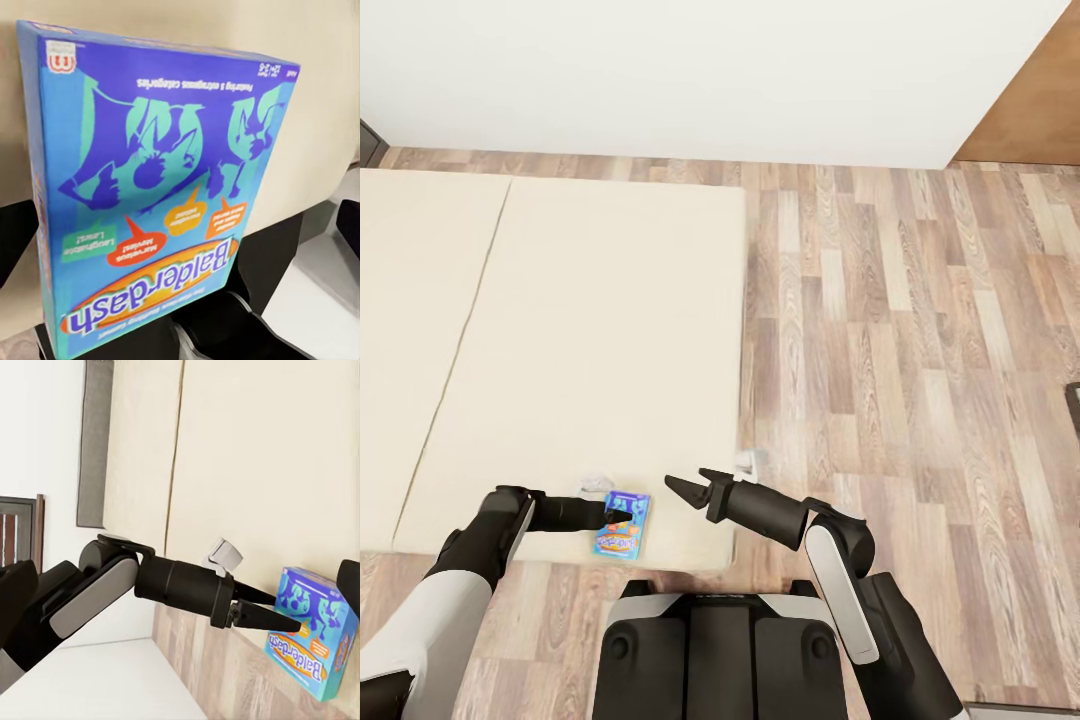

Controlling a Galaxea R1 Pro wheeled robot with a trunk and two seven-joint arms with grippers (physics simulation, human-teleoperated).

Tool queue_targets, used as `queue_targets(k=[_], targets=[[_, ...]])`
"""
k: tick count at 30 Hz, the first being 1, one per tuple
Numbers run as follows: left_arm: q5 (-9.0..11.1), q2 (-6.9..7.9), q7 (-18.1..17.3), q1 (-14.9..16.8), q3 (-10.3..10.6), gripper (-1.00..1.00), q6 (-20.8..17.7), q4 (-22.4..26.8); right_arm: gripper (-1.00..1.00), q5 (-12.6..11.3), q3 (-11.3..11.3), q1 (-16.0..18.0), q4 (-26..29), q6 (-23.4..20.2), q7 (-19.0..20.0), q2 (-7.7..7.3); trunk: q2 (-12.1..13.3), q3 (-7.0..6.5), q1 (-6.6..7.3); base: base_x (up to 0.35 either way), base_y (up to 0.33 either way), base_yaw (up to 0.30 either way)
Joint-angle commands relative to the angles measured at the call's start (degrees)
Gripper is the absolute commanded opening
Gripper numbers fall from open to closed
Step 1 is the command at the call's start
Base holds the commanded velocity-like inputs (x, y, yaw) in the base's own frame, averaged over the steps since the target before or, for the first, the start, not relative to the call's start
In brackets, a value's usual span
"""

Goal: Put all the toys in the child's room - the three board games (two on the bed and one on the table), the two jigsaw puzzles on the table, and the tennis ball on the table - inside the toy box on the table in the child's room.

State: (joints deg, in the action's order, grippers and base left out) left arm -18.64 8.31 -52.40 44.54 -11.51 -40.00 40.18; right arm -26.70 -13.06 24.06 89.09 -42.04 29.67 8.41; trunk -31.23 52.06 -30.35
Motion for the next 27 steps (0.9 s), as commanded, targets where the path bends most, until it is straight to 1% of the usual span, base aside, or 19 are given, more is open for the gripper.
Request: queue_targets(k=[1,5,18,23,27], targets=[[-0.52,-0.05,-0.51,0.02,-0.26,1.00,-0.34,0.07,1.00,-0.19,0.05,0.02,0.03,-0.38,0.01,0.02,-0.07,0.05,-0.02,0.000,-0.113,0.000],[-0.52,-0.05,-0.55,0.02,-0.26,1.00,-0.34,0.07,1.00,-0.18,0.05,0.02,0.03,-0.40,-0.03,0.02,-0.07,0.05,-0.02,0.000,-0.120,0.000],[-0.52,-0.05,-0.55,0.02,-0.27,1.00,-0.43,0.07,1.00,-0.19,0.06,0.02,0.03,-0.41,-0.01,0.02,-0.07,0.05,-0.02,0.000,-0.058,0.000],[-0.52,-0.05,-0.62,0.02,-0.27,1.00,-0.43,0.07,1.00,-0.19,0.05,0.02,0.03,-0.40,-0.01,0.02,-0.07,0.05,-0.02,0.000,-0.181,0.000],[-0.52,-0.05,-0.67,0.02,-0.30,1.00,-0.43,0.07,1.00,-0.19,0.05,0.02,0.03,-0.39,0.03,0.02,-0.07,0.05,-0.02,0.000,-0.075,0.000]])
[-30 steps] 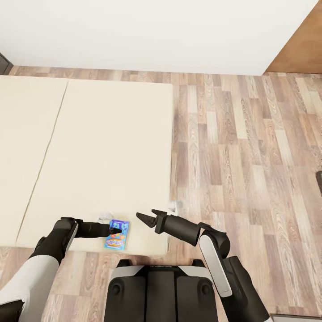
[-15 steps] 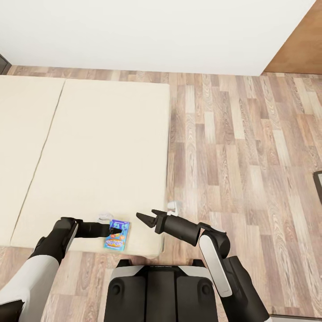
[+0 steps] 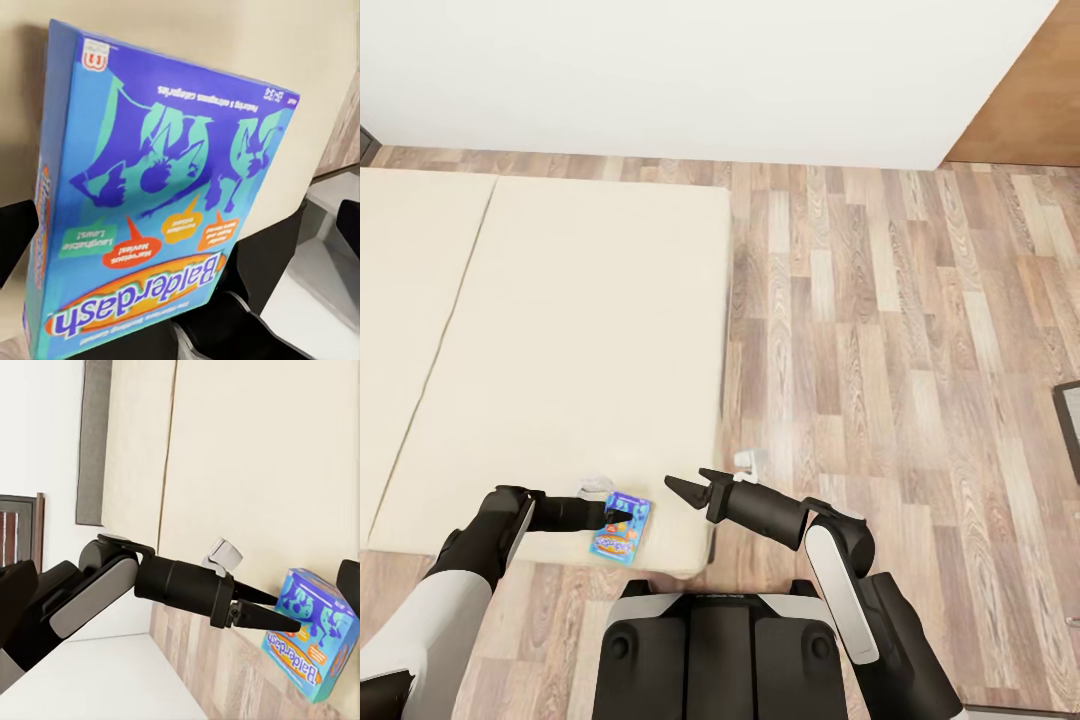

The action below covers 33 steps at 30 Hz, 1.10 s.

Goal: Put all the toys in the child's room - the three board games (two on the bed and one on the table), the two jigsaw puzzles on the table, and the tennis ball on the table - inside the toy box on the table in the child's room.

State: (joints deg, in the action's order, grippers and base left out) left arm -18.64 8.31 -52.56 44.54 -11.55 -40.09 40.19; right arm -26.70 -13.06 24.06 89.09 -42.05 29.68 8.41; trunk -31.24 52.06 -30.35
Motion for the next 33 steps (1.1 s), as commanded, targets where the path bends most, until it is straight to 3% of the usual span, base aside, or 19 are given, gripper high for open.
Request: queue_targets(k=[1,33], targets=[[-0.52,-0.05,-0.51,0.03,-0.27,1.00,-0.34,0.07,1.00,-0.19,0.06,0.02,0.03,-0.36,0.02,0.02,-0.07,0.05,-0.02,0.000,-0.033,0.000],[-0.52,-0.05,-0.61,0.03,-0.30,1.00,-0.42,0.07,1.00,-0.19,0.06,0.02,0.03,-0.40,0.03,0.02,-0.07,0.05,-0.02,0.000,-0.106,0.000]])
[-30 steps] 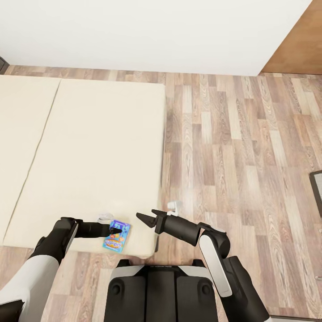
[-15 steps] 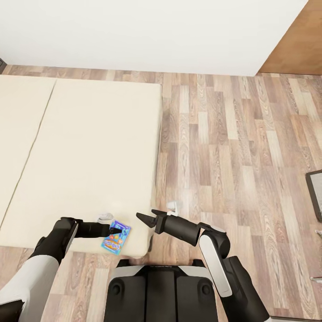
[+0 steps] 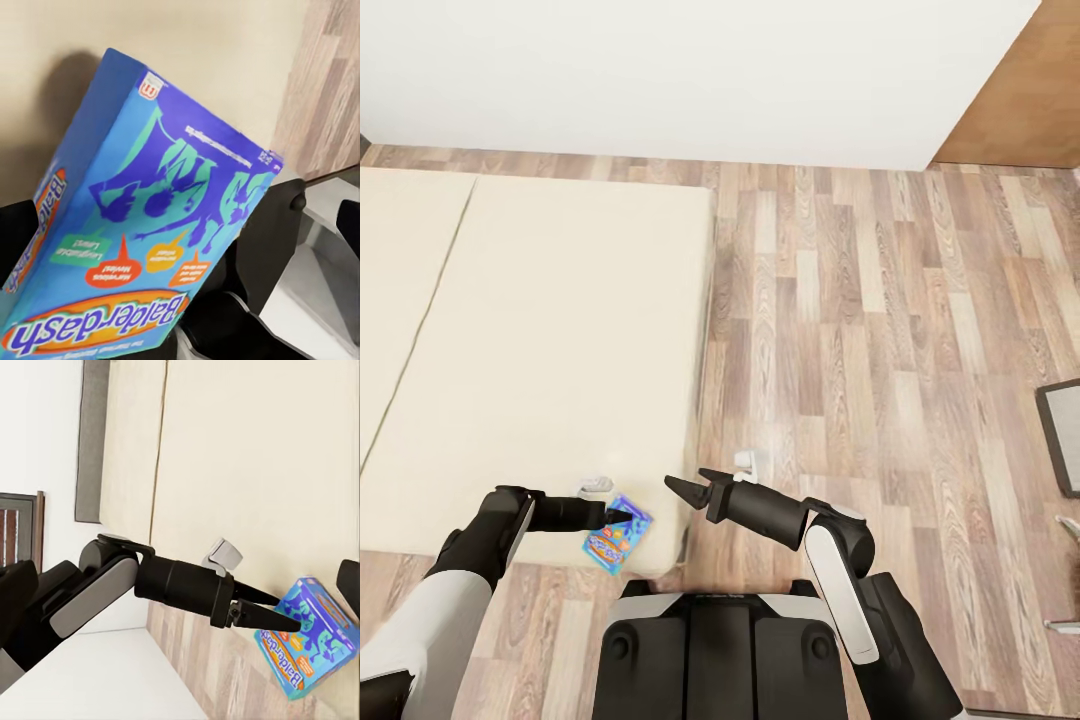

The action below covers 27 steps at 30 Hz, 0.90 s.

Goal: Put all the toys in the child's room - the three board games (two on the bed and one on the table), the two jigsaw puzzles on the table, and the tennis ball on the table - inside the toy box on the table in the child's room.

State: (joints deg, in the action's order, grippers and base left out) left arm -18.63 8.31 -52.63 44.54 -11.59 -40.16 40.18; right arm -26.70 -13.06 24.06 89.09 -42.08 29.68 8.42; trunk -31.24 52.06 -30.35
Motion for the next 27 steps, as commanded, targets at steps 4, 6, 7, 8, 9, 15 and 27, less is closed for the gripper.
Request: queue_targets(k=[4,6,7,8,9,15,27], targets=[[-0.53,-0.05,-0.54,0.02,-0.28,1.00,-0.35,0.08,1.00,-0.19,0.05,0.02,0.03,-0.37,0.03,0.02,-0.07,0.05,-0.02,0.000,-0.079,0.000],[-0.53,-0.05,-0.54,0.02,-0.28,1.00,-0.36,0.08,1.00,-0.19,0.05,0.02,0.03,-0.35,0.03,0.02,-0.07,0.05,-0.02,0.000,-0.030,0.000],[-0.53,-0.05,-0.54,0.02,-0.28,1.00,-0.36,0.08,1.00,-0.19,0.05,0.02,0.03,-0.35,0.03,0.02,-0.07,0.05,-0.02,0.000,-0.019,0.000],[-0.53,-0.05,-0.54,0.02,-0.28,1.00,-0.37,0.08,1.00,-0.19,0.05,0.02,0.03,-0.36,0.03,0.02,-0.07,0.05,-0.02,0.000,-0.015,0.000],[-0.53,-0.05,-0.53,0.02,-0.28,1.00,-0.40,0.08,1.00,-0.19,0.05,0.02,0.03,-0.36,0.03,0.02,-0.07,0.05,-0.02,0.000,-0.010,0.000],[-0.53,-0.04,-0.54,0.02,-0.28,1.00,-0.40,0.08,1.00,-0.19,0.05,0.02,0.03,-0.37,0.03,0.02,-0.07,0.05,-0.02,0.000,-0.004,0.000],[-0.57,0.27,-0.54,0.02,-0.28,1.00,-0.62,0.08,1.00,-0.13,0.05,0.02,0.03,-0.37,0.03,0.02,-0.07,0.05,-0.02,0.000,0.000,0.000]])
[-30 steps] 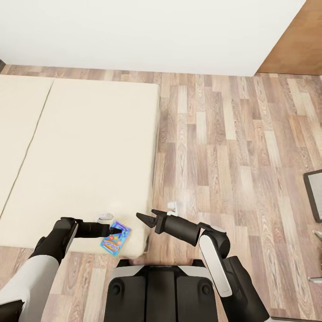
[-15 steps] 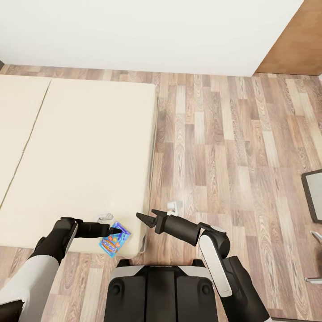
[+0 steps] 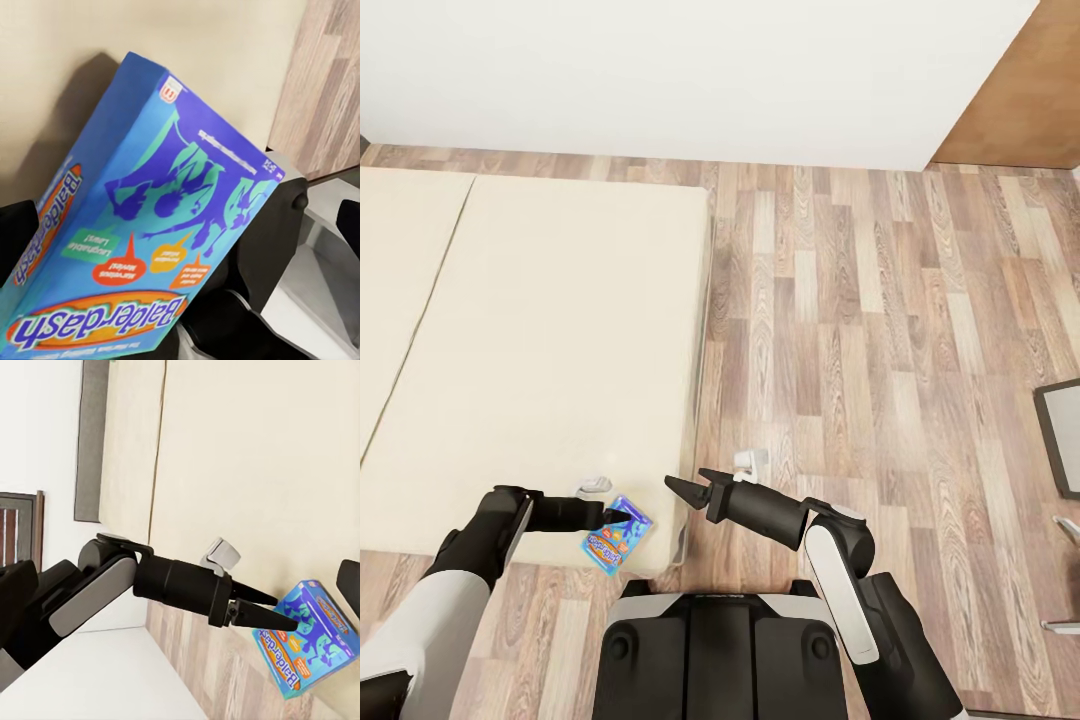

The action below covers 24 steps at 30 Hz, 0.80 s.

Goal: Put all the toys in the child's room - the three board games (two on the bed and one on the table), the two jigsaw puzzles on the table, and the tennis ball on the table - inside the toy box on the table in the child's room.

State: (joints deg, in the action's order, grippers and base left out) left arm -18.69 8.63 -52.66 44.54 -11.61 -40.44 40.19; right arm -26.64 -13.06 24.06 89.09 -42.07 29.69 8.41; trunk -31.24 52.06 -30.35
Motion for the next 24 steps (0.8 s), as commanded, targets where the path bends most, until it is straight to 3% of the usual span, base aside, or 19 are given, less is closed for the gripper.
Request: queue_targets(k=[1,11,24], targets=[[-0.53,0.02,-0.51,0.02,-0.26,1.00,-0.39,0.06,1.00,-0.21,0.06,0.02,0.03,-0.38,0.02,0.03,-0.07,0.05,-0.02,0.000,0.000,0.000],[-0.75,0.40,-0.65,0.02,-0.26,1.00,-1.42,0.06,1.00,-0.24,0.06,0.02,0.03,-0.37,0.02,0.03,-0.07,0.05,-0.02,0.000,0.000,0.000],[-0.76,2.71,-0.78,0.02,-0.12,1.00,-4.57,0.06,1.00,-0.25,0.06,0.02,0.03,-0.37,0.02,0.03,-0.07,0.05,-0.02,0.000,0.000,0.000]])
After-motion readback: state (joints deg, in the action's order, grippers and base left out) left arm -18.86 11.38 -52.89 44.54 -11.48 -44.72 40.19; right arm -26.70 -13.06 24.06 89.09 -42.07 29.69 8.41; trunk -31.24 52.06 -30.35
